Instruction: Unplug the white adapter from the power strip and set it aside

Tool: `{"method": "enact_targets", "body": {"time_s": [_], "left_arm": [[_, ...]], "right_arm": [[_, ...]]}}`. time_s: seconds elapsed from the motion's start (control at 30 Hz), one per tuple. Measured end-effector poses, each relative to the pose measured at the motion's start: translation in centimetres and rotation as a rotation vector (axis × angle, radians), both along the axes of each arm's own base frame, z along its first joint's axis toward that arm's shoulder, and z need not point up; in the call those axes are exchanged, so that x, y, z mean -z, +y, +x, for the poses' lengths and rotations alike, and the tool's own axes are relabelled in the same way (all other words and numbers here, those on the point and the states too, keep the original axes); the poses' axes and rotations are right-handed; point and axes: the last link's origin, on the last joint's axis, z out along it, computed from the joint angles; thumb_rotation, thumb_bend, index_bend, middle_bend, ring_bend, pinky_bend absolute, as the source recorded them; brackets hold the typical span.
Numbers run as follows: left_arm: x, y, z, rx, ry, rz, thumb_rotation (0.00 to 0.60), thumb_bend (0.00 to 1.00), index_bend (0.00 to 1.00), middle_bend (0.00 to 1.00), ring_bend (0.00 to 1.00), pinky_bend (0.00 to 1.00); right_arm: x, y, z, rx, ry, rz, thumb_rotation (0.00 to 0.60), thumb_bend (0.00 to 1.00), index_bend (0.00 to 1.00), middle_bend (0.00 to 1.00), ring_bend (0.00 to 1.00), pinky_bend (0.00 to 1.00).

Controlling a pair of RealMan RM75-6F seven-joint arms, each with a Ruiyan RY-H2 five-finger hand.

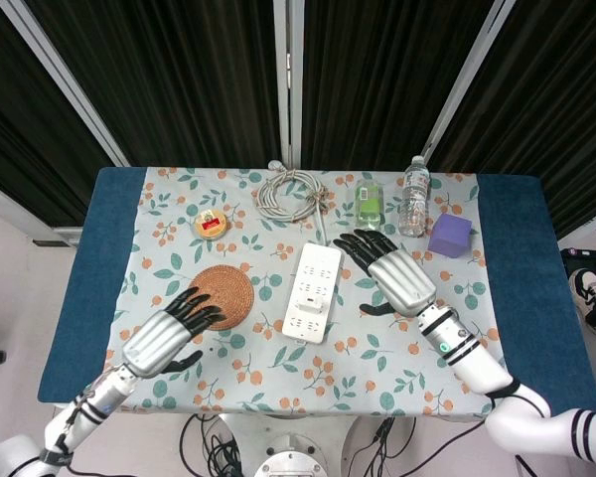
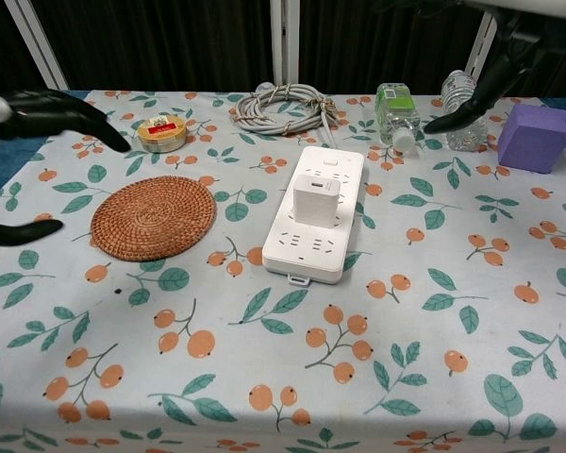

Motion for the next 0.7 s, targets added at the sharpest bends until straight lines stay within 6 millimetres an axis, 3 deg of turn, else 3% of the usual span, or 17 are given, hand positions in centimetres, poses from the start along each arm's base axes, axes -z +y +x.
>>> {"method": "enact_targets", "body": {"time_s": [0.2,0.47,0.7], "left_arm": [[4.8,0.5,3.9,0.134,0.072,-0.107,0.6,0.43,0.21,0.19,0.1,0.1],[9.8,1.8,7.4,0.161,0.122,-0.188,0.6,0.42,0.19,0.19,0.1,0.11],[12.0,2.2,8.7,0.149,0.117,-0.193,0.6,0.42,0.18,0.18,0.1,0.11]], "right_arm": [[-0.4,-1.0,1.5,0.033,0.147,0.098,0.6,0.03,0.0,0.07,0.0,0.13],[2.4,-1.3,3.5,-0.054,0.291,0.164,0.6,0.03,0.0,0.07,0.0,0.13],[5.3,-1.5,3.3,-0.101,0.386,0.179,0.6,0.03,0.01,0.08,0.0,0.14]]}}
